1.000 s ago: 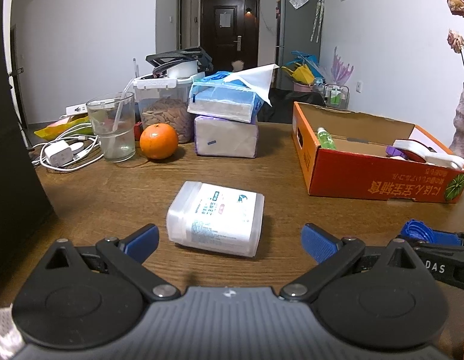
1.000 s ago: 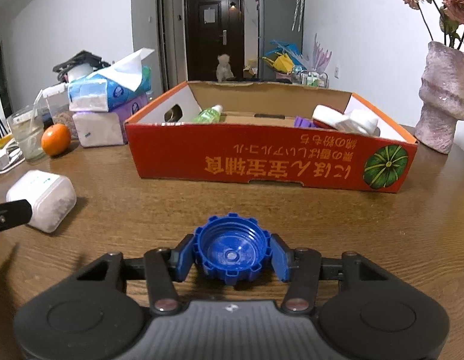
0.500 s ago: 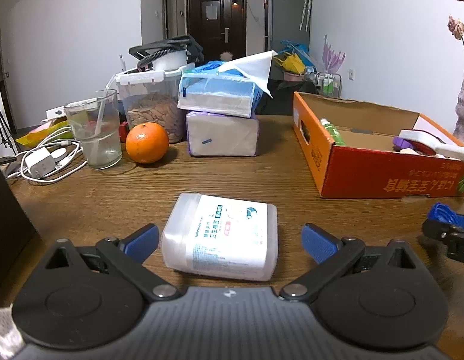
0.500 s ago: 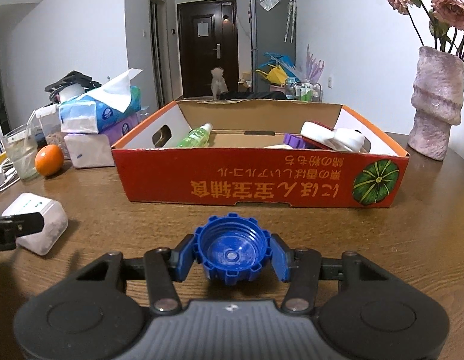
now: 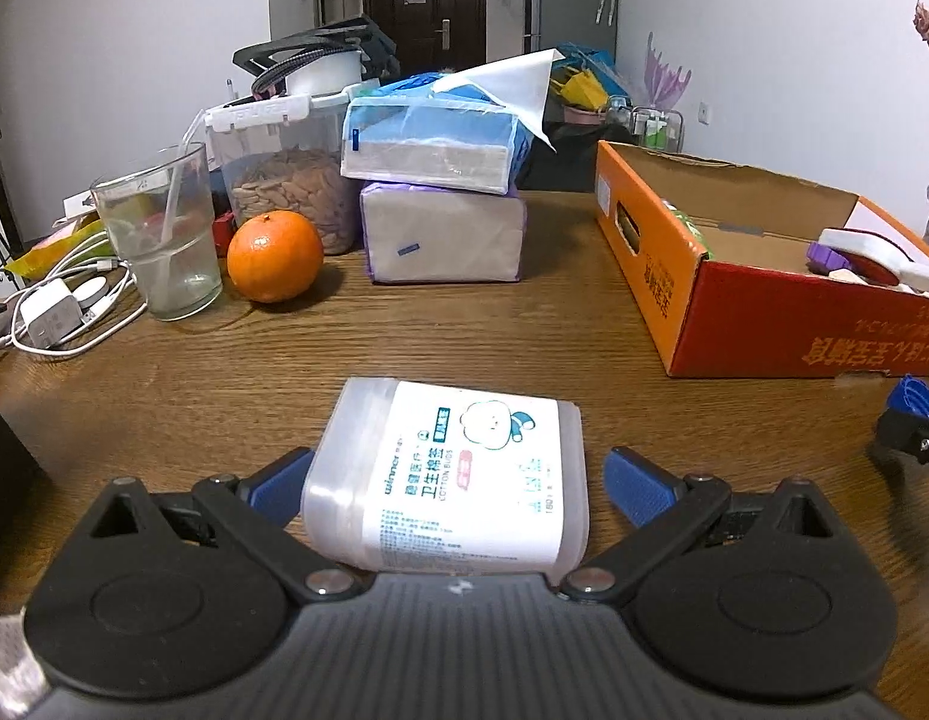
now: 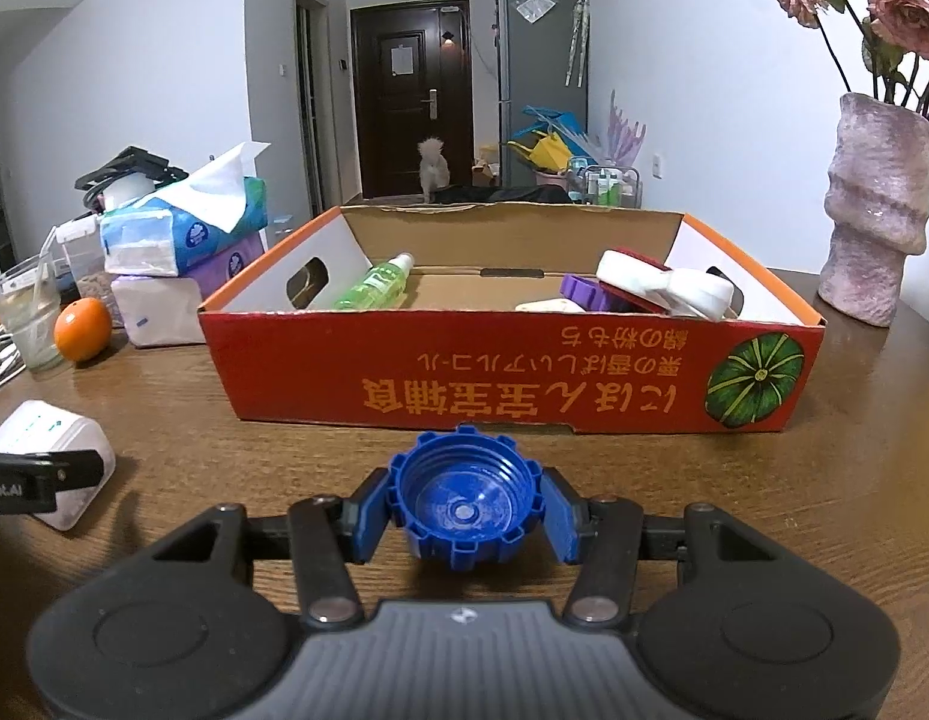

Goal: Organize rigid objects
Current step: 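Grasp the white wet-wipes pack with the left tool while the right tool holds the blue cap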

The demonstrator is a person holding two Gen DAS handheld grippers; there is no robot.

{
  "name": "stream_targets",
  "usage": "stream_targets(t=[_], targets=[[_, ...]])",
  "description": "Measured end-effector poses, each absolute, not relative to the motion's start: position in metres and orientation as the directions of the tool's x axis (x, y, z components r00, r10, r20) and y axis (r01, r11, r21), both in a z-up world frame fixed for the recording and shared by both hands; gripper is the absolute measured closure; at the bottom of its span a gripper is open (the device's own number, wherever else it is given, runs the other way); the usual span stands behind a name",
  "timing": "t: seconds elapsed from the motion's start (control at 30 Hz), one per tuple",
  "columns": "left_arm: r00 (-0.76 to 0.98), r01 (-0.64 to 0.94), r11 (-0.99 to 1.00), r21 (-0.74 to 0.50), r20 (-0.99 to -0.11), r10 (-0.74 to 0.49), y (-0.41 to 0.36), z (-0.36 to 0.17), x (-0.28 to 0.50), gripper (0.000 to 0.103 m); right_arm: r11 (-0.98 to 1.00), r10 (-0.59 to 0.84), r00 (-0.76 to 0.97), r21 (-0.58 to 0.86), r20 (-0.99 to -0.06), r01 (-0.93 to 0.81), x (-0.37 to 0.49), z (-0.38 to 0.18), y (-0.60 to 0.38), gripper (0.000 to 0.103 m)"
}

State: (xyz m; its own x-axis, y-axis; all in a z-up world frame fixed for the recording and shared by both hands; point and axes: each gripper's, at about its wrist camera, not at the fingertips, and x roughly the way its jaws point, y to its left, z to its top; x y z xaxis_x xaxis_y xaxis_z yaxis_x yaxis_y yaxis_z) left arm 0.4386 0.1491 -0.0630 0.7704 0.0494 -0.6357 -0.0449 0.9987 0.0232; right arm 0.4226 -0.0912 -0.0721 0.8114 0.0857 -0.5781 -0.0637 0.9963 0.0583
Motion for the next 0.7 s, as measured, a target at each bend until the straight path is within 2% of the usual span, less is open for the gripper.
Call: stream_targets(t=[0.2,0.3,0.7], targets=[[0.76,-0.045,0.999,0.025,-0.648,0.05,0.1495,-0.0652,0.4402,0.003,0.996,0.089,0.813,0.06,-0.575,-0.067,0.4237,-0.0716,-0.0908,0.051],[0.752,-0.051,0.998,0.029,-0.657,0.057,0.1504,-0.0671,0.4414,0.019,0.996,0.091,0.815,0.062,-0.573,-0.068,0.4232,-0.0713,-0.0909,0.051],[0.77,-0.074,0.996,0.05,-0.631,0.089,0.1491,-0.0615,0.435,0.019,0.995,0.102,0.82,0.068,-0.563,-0.078,0.4217,-0.0702,-0.0915,0.051]])
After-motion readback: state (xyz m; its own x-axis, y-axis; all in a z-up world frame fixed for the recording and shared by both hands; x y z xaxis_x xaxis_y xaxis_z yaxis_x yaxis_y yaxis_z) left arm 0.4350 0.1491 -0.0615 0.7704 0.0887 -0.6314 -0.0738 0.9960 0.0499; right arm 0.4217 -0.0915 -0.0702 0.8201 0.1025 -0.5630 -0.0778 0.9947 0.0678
